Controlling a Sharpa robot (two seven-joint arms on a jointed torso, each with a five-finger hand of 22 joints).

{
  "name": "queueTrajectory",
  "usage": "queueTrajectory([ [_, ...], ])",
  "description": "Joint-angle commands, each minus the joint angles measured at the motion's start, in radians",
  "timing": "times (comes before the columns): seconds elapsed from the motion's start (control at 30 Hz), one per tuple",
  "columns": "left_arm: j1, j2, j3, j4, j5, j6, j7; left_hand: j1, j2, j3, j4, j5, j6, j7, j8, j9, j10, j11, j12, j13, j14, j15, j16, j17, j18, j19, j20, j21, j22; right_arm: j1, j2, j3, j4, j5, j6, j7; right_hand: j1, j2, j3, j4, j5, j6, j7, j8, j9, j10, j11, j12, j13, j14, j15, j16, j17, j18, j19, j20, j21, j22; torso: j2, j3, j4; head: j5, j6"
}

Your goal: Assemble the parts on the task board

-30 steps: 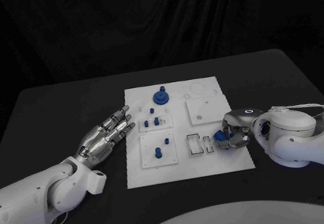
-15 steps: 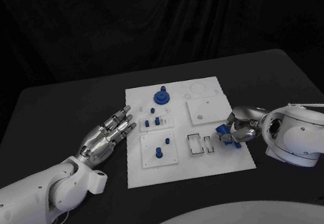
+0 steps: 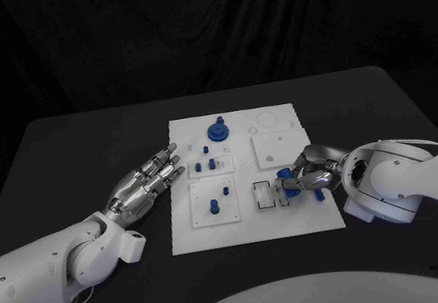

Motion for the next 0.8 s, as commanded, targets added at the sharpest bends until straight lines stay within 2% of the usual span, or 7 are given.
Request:
queueTrajectory([
  [0.03, -0.002, 0.004, 0.001, -0.001, 0.006, 0.015, 0.089, 0.009, -0.003, 0.009, 0.0, 0.007, 0.002, 0.007, 0.002, -0.001, -0.001, 0.004, -0.002, -0.002, 0.001, 0.009, -0.004, -0.002, 0.013, 0.0, 0.006, 0.001, -0.002, -0.007, 0.015, 0.0, -0.01, 0.054, 0.043, -0.001, -0.007, 0.008, 0.073, -0.064, -0.046, 0.004, -0.003, -0.01, -0.001, 0.106, -0.002, 0.003, 0.264, 0.102, -0.004, 0.003, 0.263, -0.015, 0.104, -0.006, 0.004, 0.262, 0.0, 0.0003, -0.0001, 0.001, 0.0],
  [0.3, -0.005, 0.006, 0.001, -0.005, 0.006, 0.017, 0.087, 0.009, -0.003, 0.009, 0.0, 0.007, 0.002, 0.007, 0.002, -0.001, -0.001, 0.004, -0.002, -0.002, 0.001, 0.009, -0.004, -0.002, 0.013, 0.0, 0.006, 0.001, -0.002, -0.011, 0.05, 0.0, -0.034, 0.059, 0.055, -0.001, -0.024, 0.011, 0.057, -0.046, -0.104, 0.006, 0.0, -0.019, -0.003, 0.106, 0.001, 0.003, 0.264, 0.102, -0.002, 0.003, 0.263, -0.014, 0.102, -0.004, 0.001, 0.261, 0.0, 0.0, 0.0001, 0.0, 0.0],
  [0.5, -0.008, 0.01, 0.001, -0.01, 0.006, 0.021, 0.086, 0.009, -0.003, 0.009, 0.0, 0.007, 0.002, 0.007, 0.002, -0.001, -0.001, 0.004, -0.002, -0.002, 0.001, 0.009, -0.004, -0.002, 0.013, 0.0, 0.006, 0.001, -0.002, -0.012, 0.067, 0.0, -0.041, 0.059, 0.065, 0.004, -0.028, 0.012, 0.052, -0.041, -0.124, 0.002, 0.002, -0.025, -0.005, 0.106, 0.002, 0.003, 0.264, 0.102, 0.0, 0.003, 0.263, -0.012, 0.099, -0.003, -0.004, 0.259, 0.0, 0.0002, -0.0004, 0.005, 0.0],
  [0.63, -0.011, 0.011, 0.001, -0.012, 0.006, 0.021, 0.087, 0.009, -0.003, 0.011, -0.001, 0.007, 0.002, 0.008, 0.002, -0.001, -0.002, 0.003, -0.002, -0.002, 0.001, 0.009, -0.004, -0.002, 0.013, -0.001, 0.006, 0.0, -0.002, -0.012, 0.076, 0.0, -0.044, 0.059, 0.063, 0.007, -0.042, 0.011, 0.033, -0.026, -0.18, -0.009, 0.01, -0.038, -0.01, 0.106, 0.009, 0.003, 0.264, 0.102, 0.005, 0.003, 0.263, -0.01, 0.093, 0.002, -0.012, 0.255, 0.0, 0.0003, -0.0001, 0.003, 0.0],
  [0.8, -0.014, 0.009, 0.001, -0.013, 0.006, 0.021, 0.087, 0.01, -0.003, 0.012, -0.001, 0.007, 0.002, 0.008, 0.002, -0.001, -0.002, 0.003, -0.002, -0.002, 0.001, 0.009, -0.004, -0.002, 0.013, -0.001, 0.006, 0.0, -0.003, -0.012, 0.081, 0.0, -0.047, 0.059, 0.055, 0.009, -0.054, 0.01, 0.009, -0.013, -0.207, -0.017, 0.016, -0.048, -0.014, 0.106, 0.015, 0.003, 0.264, 0.102, 0.01, 0.003, 0.263, -0.005, 0.083, 0.007, -0.028, 0.249, 0.0, 0.0003, -0.0006, 0.006, 0.0],
])
